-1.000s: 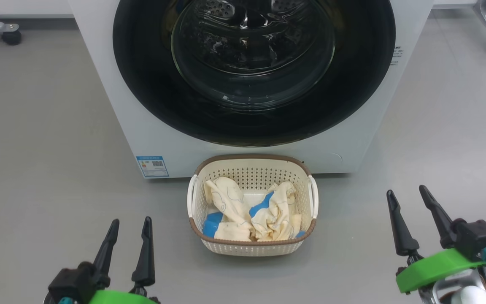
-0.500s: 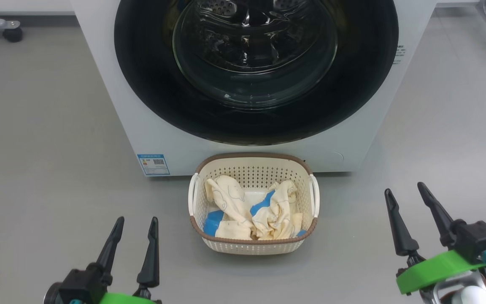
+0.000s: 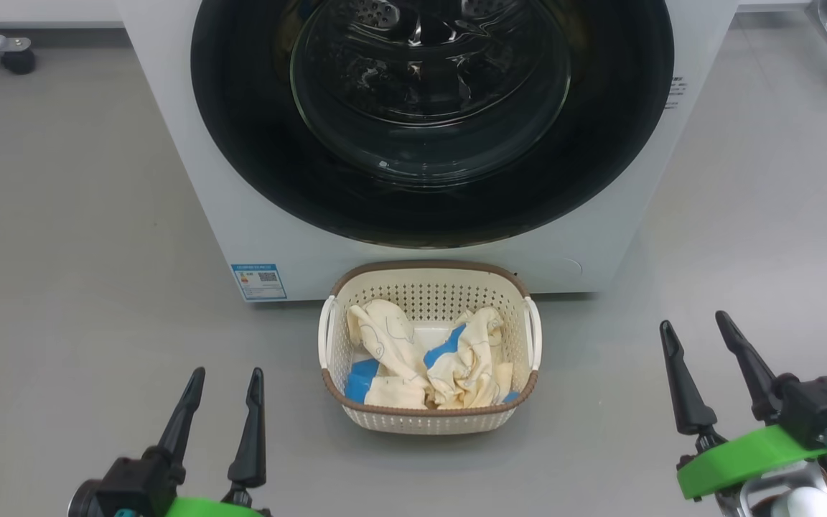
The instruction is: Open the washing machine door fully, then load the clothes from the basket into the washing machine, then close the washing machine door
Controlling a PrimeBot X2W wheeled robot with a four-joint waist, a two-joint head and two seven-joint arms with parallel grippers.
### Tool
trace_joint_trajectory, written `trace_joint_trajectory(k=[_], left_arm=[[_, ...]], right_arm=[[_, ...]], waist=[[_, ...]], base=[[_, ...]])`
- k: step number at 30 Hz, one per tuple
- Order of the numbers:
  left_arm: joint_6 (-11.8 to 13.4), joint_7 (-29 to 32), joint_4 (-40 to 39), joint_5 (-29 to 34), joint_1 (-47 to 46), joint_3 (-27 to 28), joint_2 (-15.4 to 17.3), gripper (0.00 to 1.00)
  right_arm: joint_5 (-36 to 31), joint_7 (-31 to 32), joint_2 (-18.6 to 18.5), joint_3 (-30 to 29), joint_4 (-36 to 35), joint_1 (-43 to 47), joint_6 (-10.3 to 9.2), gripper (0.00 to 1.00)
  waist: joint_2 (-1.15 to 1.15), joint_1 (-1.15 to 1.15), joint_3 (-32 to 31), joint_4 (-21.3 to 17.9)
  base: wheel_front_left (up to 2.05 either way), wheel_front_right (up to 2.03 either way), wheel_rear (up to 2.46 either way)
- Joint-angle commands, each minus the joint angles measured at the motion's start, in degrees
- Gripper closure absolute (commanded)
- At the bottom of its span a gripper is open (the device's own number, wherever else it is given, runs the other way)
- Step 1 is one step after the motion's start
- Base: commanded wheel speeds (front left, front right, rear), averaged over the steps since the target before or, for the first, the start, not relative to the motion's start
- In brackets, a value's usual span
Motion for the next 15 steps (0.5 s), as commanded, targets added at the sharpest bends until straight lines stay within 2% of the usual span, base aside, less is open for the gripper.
trace_joint_trajectory(k=[1, 15], left_arm=[[-0.1, -0.8, -2.0, 0.4, -0.9, 2.2, 0.5, 0.00], [-0.1, -0.8, -3.3, -1.2, -0.8, 2.5, 0.0, 0.00]], right_arm=[[0.0, -0.6, -0.6, 0.9, -1.6, -1.2, -0.17, 0.00], [0.1, -0.6, -1.1, 1.5, -1.7, -1.1, -0.17, 0.00]], waist=[[0.00, 0.00, 0.0, 0.0], [0.00, 0.00, 0.0, 0.2]], base=[[0.00, 0.00, 0.00], [0.00, 0.00, 0.00]])
